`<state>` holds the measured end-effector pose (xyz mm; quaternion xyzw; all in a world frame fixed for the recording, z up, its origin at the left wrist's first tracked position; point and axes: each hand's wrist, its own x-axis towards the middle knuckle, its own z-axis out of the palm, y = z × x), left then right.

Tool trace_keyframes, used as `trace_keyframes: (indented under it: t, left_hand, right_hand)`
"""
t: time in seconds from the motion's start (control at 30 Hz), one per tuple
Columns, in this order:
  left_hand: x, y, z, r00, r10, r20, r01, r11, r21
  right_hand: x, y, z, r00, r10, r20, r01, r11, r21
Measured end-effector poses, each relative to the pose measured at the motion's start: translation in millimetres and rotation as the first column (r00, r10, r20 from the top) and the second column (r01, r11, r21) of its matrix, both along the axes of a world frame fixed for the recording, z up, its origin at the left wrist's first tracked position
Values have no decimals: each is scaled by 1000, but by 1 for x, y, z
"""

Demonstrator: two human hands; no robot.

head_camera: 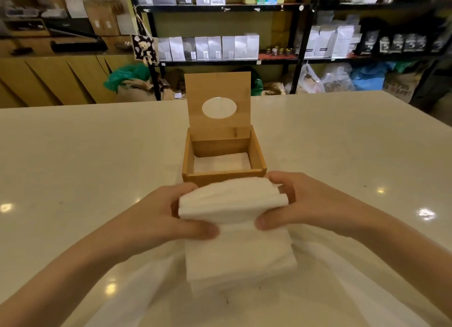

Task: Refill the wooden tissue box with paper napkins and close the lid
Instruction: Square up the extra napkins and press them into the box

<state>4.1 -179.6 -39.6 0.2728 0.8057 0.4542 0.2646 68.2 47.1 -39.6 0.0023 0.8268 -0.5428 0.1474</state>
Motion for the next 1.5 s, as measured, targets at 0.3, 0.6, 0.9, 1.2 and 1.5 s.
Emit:
trace_keyframes:
  t: [0.3,0.6,0.9,1.2,1.5]
  left_hand:
    - [-44,15,58,954,296,35,-294,915,276]
    - [-88,33,46,930,355,92,-363,927,95]
    - [-97,39,35,881,456,-126,-461,888,-10]
    - [-99,45,27,847,231,-479,-414,852,-321]
    - [-93,56,17,769,19,-639,-434,750,-500]
  right_hand:
    - [-46,10,55,988,-149,-43,140,974,-177]
    - [-91,26,46,973,-229,26,229,973,19]
    - [-102,22,34,965,-230,-124,252,944,213]
    - [-102,17,26,958,-102,-266,221,856,467]
    - [-99,-6,21,960,-4,-281,218,639,737]
